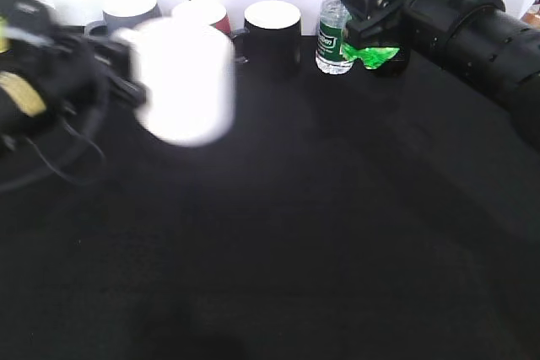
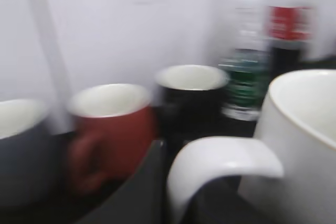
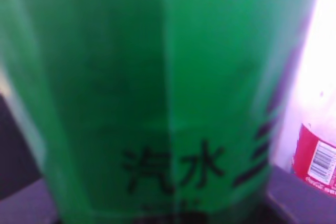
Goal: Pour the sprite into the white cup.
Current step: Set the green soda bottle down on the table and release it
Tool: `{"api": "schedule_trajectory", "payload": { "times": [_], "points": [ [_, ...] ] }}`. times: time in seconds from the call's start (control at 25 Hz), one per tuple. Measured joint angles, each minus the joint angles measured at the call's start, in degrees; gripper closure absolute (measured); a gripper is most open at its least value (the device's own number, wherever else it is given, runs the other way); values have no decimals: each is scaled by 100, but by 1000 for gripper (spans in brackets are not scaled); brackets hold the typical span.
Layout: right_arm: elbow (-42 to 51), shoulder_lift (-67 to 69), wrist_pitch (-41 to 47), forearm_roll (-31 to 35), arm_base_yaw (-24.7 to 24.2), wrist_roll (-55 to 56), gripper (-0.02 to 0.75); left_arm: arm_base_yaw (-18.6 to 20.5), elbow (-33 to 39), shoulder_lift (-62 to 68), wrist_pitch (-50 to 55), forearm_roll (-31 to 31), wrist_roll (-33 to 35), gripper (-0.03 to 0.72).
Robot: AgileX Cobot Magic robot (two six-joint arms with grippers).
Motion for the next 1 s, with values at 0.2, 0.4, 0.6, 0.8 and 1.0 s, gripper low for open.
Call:
{"api": "schedule_trajectory", "payload": {
  "times": [0.2,0.4,0.6,0.8,1.0],
  "points": [
    [0,0,-8,0,0,39,328,1607,0,6,-274,-225,77,636],
    [0,0,-8,21,0,42,328,2741,-5,38,-370,-660,93,636],
    [0,0,-17,27,0,42,328,2933,-877,1120,-427,-946,94,636],
    [0,0,-22,302,0,42,328,2899,-2053,2347,-445,-945,100,636],
    [0,0,-22,332,0,42,328,2643,-3141,3067,-200,-936,100,636]
  ]
}}
